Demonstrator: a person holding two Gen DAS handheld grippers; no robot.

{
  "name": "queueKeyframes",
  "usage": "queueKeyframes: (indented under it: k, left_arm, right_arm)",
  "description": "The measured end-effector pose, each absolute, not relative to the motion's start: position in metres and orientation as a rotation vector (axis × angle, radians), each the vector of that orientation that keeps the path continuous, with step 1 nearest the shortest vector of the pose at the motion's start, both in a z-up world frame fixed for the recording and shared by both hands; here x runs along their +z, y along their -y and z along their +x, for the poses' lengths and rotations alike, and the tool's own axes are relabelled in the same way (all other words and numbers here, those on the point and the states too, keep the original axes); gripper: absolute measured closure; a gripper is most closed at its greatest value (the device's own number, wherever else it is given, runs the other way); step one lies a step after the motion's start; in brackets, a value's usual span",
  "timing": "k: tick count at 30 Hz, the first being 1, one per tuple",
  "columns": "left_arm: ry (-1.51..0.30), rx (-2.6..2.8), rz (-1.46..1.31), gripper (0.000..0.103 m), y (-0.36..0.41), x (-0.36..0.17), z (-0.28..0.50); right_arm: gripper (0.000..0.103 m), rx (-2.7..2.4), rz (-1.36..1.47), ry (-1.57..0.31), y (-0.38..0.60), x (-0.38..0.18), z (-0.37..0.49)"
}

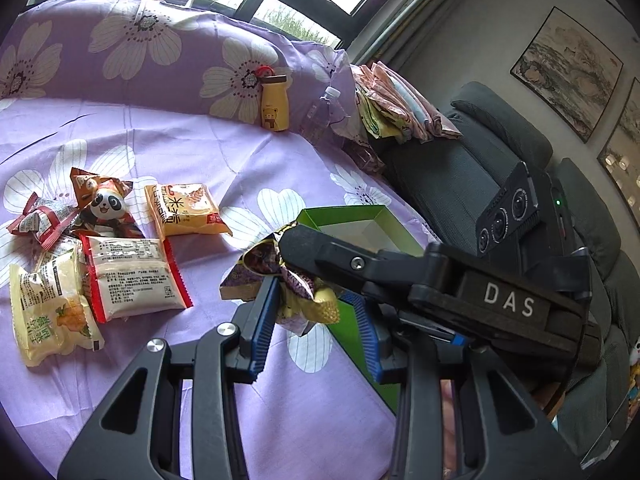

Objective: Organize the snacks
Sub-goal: 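Carry the chip bag with the right gripper over the green box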

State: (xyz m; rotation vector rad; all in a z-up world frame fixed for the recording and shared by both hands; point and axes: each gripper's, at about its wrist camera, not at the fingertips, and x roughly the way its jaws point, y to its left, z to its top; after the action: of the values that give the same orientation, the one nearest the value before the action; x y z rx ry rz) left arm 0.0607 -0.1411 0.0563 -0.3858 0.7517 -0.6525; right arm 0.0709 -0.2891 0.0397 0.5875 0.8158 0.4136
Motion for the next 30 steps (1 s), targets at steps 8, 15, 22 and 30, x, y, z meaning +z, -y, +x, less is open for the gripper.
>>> queueKeyframes:
  k: [8, 15, 22, 30]
  left_arm:
    - [-0.771, -0.685, -0.372, 0.067, 0.164, 0.056, 0.071]
    - [-0.782, -0.702, -0.355, 0.067, 0.180, 0.057, 0.077]
    - [-0.793, -0.728, -0.346, 0.067, 0.195, 0.059, 0.079]
    - [-0.803, -0.759, -0.320, 0.067, 0.212, 0.060, 0.084]
  right_arm:
    - [0.046, 0.363, 0.639, -0.802, 0.315, 0.038, 0.074]
    - [0.046, 0.331, 0.688, -0.792, 0.332, 0.036, 0.073]
    - [0.046, 0.290, 0.723, -0.771, 0.348, 0.036, 0.069]
    - [0.046, 0.248, 0.764, -0.749, 0.365, 0.034, 0.064]
